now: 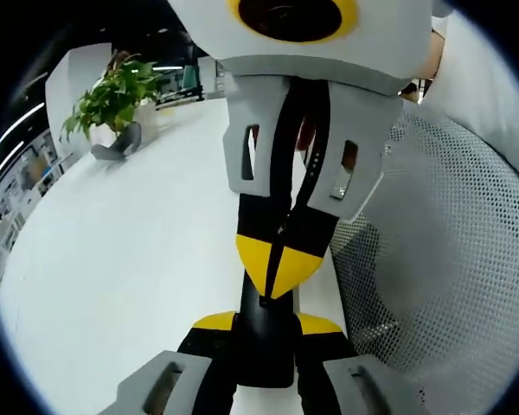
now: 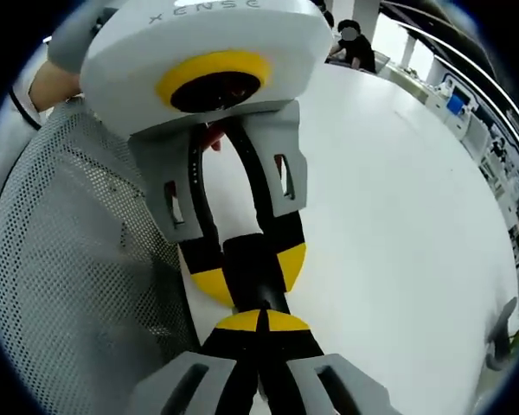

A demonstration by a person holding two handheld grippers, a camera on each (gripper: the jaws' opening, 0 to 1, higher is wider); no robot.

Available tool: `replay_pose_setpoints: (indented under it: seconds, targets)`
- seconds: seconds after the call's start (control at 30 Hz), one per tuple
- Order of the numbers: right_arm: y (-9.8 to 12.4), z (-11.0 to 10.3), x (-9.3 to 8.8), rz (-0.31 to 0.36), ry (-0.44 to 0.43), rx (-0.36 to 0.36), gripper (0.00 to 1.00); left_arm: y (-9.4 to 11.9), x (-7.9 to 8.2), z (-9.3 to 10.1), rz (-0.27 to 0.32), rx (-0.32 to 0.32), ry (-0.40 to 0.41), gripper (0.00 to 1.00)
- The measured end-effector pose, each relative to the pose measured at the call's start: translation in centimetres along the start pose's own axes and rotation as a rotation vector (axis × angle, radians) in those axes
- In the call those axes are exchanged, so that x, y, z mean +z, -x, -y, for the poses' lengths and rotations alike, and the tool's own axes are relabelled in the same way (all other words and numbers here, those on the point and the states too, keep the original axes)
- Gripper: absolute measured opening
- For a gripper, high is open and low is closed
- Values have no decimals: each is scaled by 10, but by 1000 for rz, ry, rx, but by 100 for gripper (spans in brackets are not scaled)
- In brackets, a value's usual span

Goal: Press the specified remote control buttons in sequence, fully releasing each button before pressing the next.

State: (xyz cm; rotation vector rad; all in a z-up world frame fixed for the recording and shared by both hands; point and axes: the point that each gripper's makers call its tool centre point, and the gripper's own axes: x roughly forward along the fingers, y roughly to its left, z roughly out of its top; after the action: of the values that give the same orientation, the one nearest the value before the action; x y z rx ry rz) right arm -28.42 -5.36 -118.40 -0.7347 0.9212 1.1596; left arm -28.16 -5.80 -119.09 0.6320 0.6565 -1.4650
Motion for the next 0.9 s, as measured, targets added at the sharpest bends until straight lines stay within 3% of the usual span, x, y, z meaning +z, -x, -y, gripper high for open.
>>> replay_pose_setpoints:
  seconds: [0.1, 0.13, 0.27, 0.43, 0.57, 0.83, 0.9]
  targets:
    - [1, -1, 0, 15, 35, -3, 0, 0, 0, 0, -17, -2, -2, 24]
    - [1, -1, 1, 22, 88, 2, 0, 0, 0, 0, -19, -2, -2, 24]
    - [0, -3, 4, 53, 164, 15, 0, -1, 0, 0, -62, -2, -3, 24]
    - [-4, -5, 8, 44, 238, 25, 0, -2, 0, 1, -110, 10, 2, 24]
    - [-4, -3, 8, 75, 159, 62, 0, -1, -2, 1, -112, 7, 5, 24]
    - [-5, -3, 8, 81, 157, 51, 0, -3, 0, -1, -151, 34, 41, 24]
    - [-4, -2, 8, 120, 115, 64, 0, -4, 0, 0, -163, 43, 49, 24]
